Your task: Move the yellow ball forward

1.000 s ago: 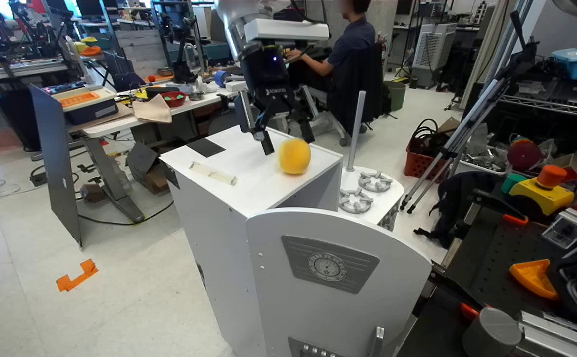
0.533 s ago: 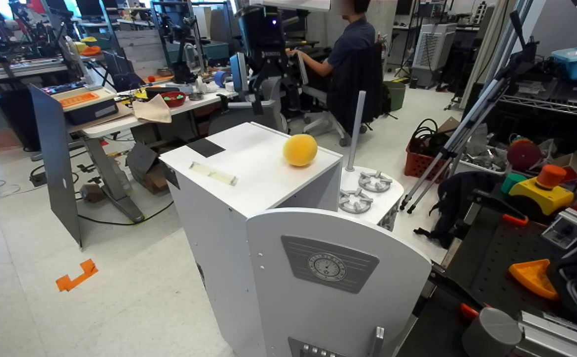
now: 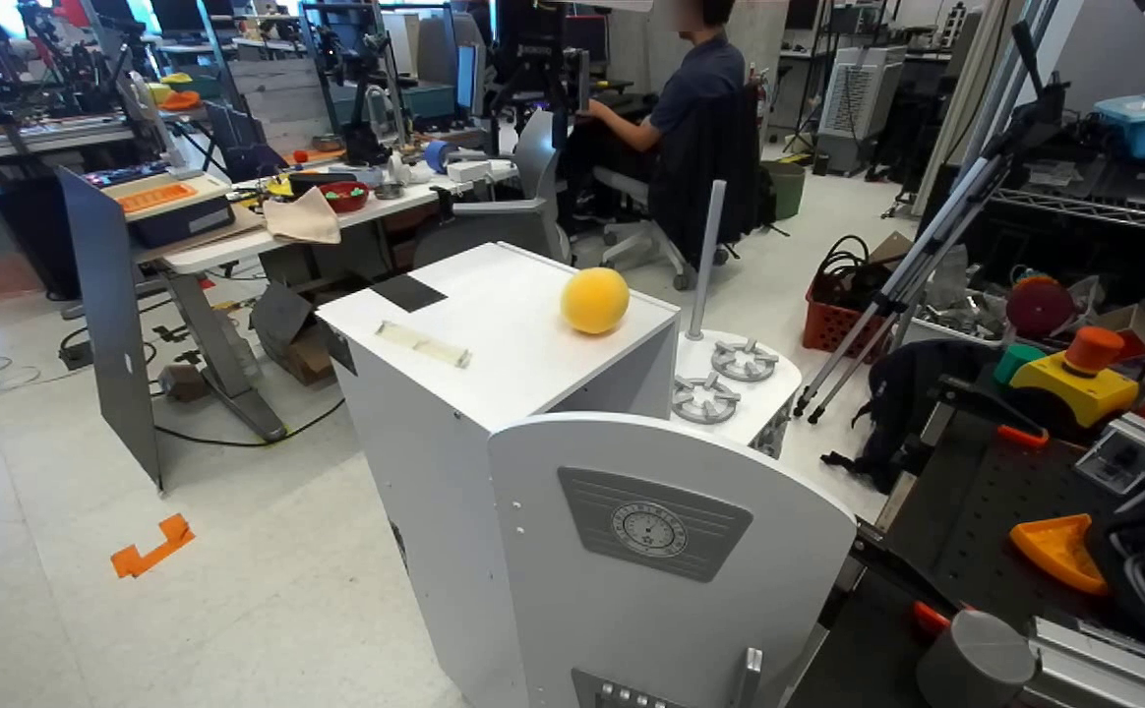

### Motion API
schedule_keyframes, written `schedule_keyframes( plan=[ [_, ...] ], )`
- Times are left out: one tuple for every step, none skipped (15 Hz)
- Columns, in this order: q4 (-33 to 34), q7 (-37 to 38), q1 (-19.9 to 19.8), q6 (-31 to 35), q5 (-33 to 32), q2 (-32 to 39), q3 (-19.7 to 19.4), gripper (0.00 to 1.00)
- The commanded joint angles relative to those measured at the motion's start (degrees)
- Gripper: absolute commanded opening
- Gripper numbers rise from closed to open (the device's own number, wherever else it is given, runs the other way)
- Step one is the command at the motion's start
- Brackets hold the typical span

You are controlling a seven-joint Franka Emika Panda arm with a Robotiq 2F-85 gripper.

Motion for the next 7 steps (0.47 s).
schedule_keyframes(
  plan=[
    [-5.4,-2.1,-1.0,8.3,-0.3,-2.6,-0.8,1.0],
    [-1.1,-0.8,-0.8,4.7,0.0,0.0,-0.4,1.0],
    [-1.7,-1.0,-1.1,6.1,0.0,-0.1,-0.5,1.0],
    [-2.1,-1.1,-1.3,6.9,0.0,-0.1,-0.5,1.0],
    [-2.2,-1.2,-1.4,7.1,0.0,-0.1,-0.5,1.0],
    [-2.2,-1.2,-1.4,7.1,0.0,-0.1,-0.5,1.0],
    [-2.2,-1.2,-1.4,7.1,0.0,-0.1,-0.5,1.0]
  ],
)
